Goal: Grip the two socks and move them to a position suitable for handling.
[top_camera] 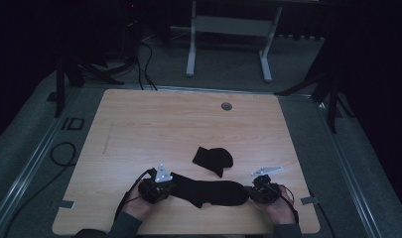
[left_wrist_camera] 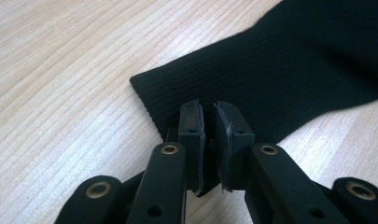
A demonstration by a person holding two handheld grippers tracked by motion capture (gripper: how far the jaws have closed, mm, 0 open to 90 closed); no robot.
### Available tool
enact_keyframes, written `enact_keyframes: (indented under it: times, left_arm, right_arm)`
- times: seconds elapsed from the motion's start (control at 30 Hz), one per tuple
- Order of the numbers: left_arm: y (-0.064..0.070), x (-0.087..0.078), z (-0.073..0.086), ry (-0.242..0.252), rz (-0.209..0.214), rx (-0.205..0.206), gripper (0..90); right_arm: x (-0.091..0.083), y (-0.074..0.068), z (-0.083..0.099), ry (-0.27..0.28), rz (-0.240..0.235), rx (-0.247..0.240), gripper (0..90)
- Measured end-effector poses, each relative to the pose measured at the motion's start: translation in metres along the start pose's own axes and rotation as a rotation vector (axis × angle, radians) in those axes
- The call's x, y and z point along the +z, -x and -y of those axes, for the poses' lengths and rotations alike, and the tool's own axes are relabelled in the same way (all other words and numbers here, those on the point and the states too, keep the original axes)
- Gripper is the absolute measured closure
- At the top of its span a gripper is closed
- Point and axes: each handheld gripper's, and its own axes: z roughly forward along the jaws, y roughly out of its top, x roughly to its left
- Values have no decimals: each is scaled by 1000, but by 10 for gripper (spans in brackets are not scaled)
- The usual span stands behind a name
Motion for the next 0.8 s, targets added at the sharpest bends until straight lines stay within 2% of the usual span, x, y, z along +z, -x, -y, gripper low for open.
enact_keyframes:
  times: [0.17, 0.2, 0.27, 0.3, 0.33, 0.37, 0.4, 0.43, 0.47, 0.53, 0.57, 0.6, 0.8]
  left_arm:
    - [-1, 0, 0, 6, 20, -13, 802]
    - [-3, 0, 1, 20, 50, -26, 784]
    - [-5, -1, 0, 37, 78, -44, 743]
    - [-5, -1, 0, 37, 78, -44, 716]
    - [-7, -2, 0, 54, 100, -63, 716]
    - [-8, -3, 0, 58, 108, -67, 686]
    - [-10, -5, -1, 87, 117, -78, 679]
    - [-10, -5, -1, 87, 117, -78, 669]
    - [-13, -7, -1, 113, 118, -83, 652]
    - [-14, -8, -1, 131, 113, -91, 640]
    - [-14, -8, -1, 131, 113, -91, 636]
    - [-16, -9, -1, 140, 101, -98, 634]
    - [-20, -12, 0, 159, 59, -119, 618]
  right_arm:
    - [0, 2, 1, -2, 17, 5, 865]
    - [0, 3, 0, -3, 22, 6, 858]
    - [0, 3, 0, 3, 25, 3, 814]
    - [0, 3, 0, 3, 25, 3, 814]
    - [0, 3, -1, 10, 19, 9, 791]
    - [-3, 3, -3, 40, -17, 12, 721]
    - [-6, 2, -4, 57, -28, 13, 701]
    - [-6, 2, -4, 57, -28, 13, 701]
    - [-10, 1, -8, 84, -20, 3, 645]
    - [-14, -1, -13, 119, -18, -10, 617]
    - [-14, -1, -13, 119, -18, -10, 617]
    - [-15, -3, -19, 148, -17, -28, 599]
    - [-7, -11, -31, 168, -7, -67, 588]
